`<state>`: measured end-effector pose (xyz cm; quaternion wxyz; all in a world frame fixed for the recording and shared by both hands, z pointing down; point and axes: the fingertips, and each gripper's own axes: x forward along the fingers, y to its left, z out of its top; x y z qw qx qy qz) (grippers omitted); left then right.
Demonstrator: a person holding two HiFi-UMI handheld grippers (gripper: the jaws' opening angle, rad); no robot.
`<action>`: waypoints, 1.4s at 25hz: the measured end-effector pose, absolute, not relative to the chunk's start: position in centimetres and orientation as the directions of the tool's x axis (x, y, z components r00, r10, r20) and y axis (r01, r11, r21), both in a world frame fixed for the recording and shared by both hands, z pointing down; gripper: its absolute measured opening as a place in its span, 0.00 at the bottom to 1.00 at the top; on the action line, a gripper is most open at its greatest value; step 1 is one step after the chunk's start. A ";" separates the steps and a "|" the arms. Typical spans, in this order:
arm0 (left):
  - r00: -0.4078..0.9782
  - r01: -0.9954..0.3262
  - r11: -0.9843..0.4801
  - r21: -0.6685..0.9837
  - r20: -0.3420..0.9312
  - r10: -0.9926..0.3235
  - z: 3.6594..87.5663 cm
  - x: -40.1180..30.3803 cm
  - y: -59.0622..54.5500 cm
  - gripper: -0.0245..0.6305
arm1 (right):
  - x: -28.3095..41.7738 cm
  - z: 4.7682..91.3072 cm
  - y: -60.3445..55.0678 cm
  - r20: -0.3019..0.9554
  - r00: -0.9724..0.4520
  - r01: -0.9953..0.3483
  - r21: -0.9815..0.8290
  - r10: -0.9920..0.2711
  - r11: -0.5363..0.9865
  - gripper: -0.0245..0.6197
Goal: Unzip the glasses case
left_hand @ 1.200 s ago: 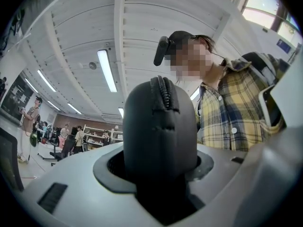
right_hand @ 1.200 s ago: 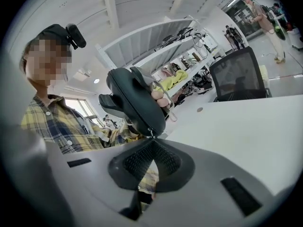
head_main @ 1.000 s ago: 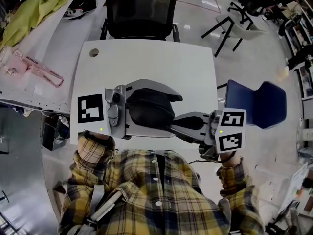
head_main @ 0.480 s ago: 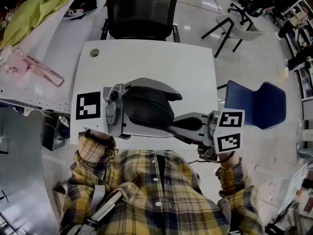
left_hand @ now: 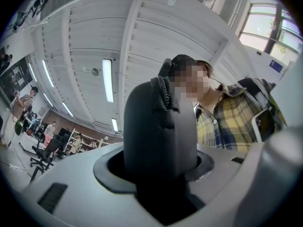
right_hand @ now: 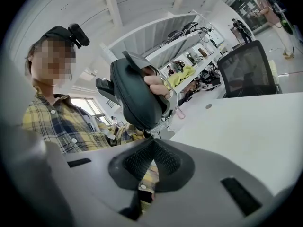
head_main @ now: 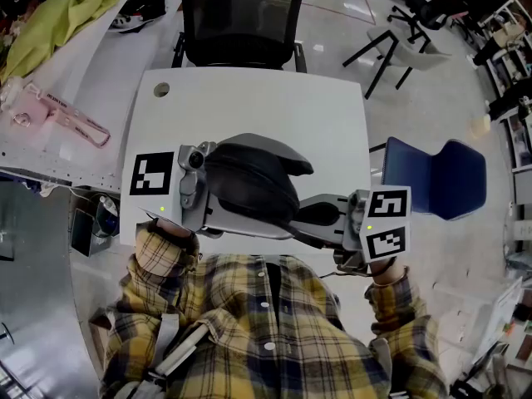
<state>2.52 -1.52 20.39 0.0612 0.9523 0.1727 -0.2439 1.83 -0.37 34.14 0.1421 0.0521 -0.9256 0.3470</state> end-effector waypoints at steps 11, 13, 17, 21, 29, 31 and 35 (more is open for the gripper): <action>0.803 0.387 -0.922 0.030 -0.503 0.321 19.8 2.9 -1.0 0.42 | 0.9 34.4 -0.1 0.291 -0.957 -0.174 -0.628 0.021 0.759 0.03; 0.802 0.389 -0.921 0.031 -0.503 0.322 19.7 2.9 -0.9 0.42 | 0.8 34.4 -0.1 0.289 -0.957 -0.174 -0.628 0.020 0.758 0.03; 0.800 0.398 -0.917 0.028 -0.500 0.332 19.7 3.2 -0.6 0.42 | 0.6 34.4 0.0 0.291 -0.956 -0.175 -0.627 0.020 0.759 0.03; 0.816 0.388 -0.921 0.035 -0.477 0.326 20.0 3.4 -0.6 0.42 | 0.7 34.7 0.0 0.299 -0.954 -0.187 -0.625 0.011 0.758 0.03; 0.872 0.328 -0.944 0.046 -0.399 0.283 21.0 4.3 -0.8 0.42 | 1.2 35.5 -0.6 0.328 -0.941 -0.264 -0.573 -0.078 0.776 0.03; 0.876 0.317 -0.947 0.050 -0.399 0.272 21.0 4.4 -1.0 0.42 | 1.6 35.6 -0.6 0.333 -0.937 -0.283 -0.560 -0.101 0.779 0.04; 0.895 0.277 -0.960 0.052 -0.379 0.237 21.5 4.5 -1.6 0.42 | 2.4 35.8 -0.9 0.330 -0.931 -0.317 -0.531 -0.153 0.785 0.04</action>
